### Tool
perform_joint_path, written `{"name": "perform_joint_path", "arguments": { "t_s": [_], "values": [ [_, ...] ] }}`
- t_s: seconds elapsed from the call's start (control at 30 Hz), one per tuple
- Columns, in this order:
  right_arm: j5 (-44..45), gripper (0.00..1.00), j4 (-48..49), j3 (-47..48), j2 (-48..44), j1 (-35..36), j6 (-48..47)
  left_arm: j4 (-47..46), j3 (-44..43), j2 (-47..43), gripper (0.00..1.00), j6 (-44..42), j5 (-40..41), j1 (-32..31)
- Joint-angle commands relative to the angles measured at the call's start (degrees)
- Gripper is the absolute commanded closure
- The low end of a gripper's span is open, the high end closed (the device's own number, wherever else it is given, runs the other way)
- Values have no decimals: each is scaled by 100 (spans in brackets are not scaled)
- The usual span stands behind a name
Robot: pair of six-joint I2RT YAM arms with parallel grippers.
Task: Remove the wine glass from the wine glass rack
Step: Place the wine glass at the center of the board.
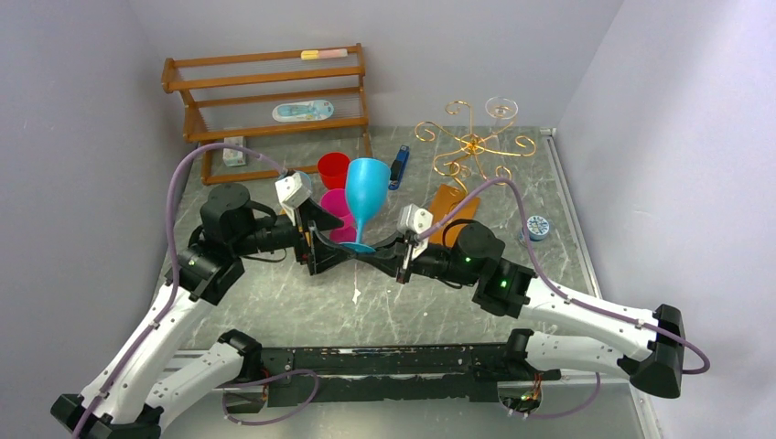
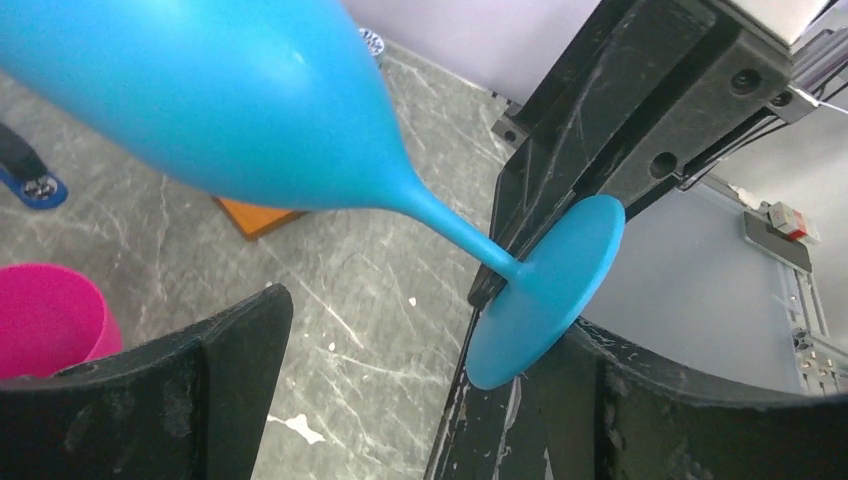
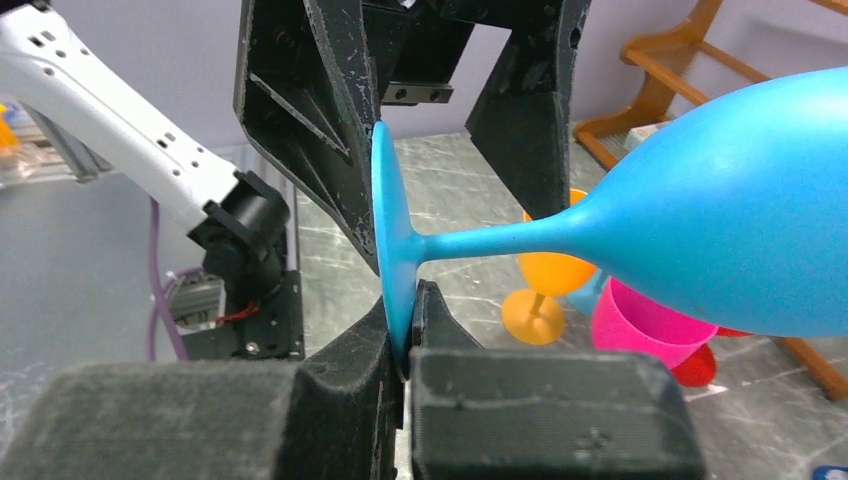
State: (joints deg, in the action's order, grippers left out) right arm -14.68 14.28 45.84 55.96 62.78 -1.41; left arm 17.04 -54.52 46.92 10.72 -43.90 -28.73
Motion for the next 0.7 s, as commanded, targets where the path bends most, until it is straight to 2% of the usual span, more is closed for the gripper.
{"name": "perform_joint_path", "arguments": {
  "t_s": [0.0, 0.17, 0.33, 0.47, 0.67],
  "values": [
    [-238, 100, -537, -139, -129, 102, -759, 392, -294, -10, 11, -120, 555, 30],
    [-275, 100, -634, -454, -342, 156, -1359, 138, -350, -306, 4, -179, 400, 25],
    [-118, 100, -832, -551, -428, 173, -1946, 454, -698, -192, 4, -312, -61, 25],
    [-79, 100, -1296, -546, -415, 217, -2617, 243, -778, -103, 4, -164, -80, 26],
    [755, 100, -1411, -1028, -531, 408, -3627, 200, -927, 124, 4, -40, 276, 27]
  ]
}}
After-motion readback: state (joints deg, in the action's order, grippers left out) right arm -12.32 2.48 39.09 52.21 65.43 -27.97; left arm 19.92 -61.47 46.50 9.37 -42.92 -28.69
